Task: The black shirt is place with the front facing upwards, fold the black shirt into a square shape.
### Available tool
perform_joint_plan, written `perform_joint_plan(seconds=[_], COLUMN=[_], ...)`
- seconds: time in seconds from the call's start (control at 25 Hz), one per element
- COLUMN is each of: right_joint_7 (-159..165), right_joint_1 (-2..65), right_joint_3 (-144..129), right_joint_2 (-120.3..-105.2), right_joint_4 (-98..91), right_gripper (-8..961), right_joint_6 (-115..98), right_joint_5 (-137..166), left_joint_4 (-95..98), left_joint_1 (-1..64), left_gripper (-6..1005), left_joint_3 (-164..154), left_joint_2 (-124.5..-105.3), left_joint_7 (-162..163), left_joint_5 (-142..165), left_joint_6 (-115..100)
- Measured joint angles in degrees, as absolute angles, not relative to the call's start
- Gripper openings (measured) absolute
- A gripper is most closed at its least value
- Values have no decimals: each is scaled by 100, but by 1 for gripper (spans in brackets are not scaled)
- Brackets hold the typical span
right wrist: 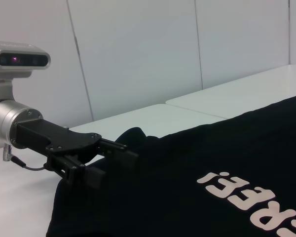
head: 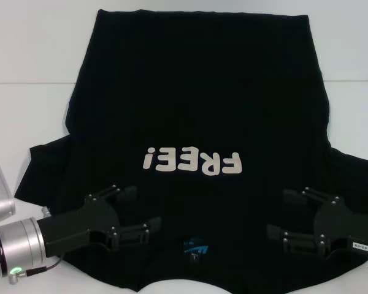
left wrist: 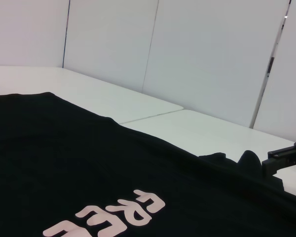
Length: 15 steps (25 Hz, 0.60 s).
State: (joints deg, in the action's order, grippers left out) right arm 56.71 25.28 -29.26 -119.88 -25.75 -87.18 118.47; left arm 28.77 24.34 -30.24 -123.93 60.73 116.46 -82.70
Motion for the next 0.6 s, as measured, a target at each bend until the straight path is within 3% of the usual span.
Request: perform_joint_plan(seconds=[0.6], right_joint_7=[5659], right_joint_1=[2532], right_joint_3=[-2926], right_joint_2=[-11988], right_joint_4=[-2575], right_gripper=[916], right_joint_6=[-8715], right_joint_5=[11848], left_joint_4=[2859], left_joint_1=[2454], left_gripper=[908], left_joint_3=[-3059], left_joint_2=[-12399], left_joint_7=[6073], left_joint_5=[11662], left_joint_6=[-8085])
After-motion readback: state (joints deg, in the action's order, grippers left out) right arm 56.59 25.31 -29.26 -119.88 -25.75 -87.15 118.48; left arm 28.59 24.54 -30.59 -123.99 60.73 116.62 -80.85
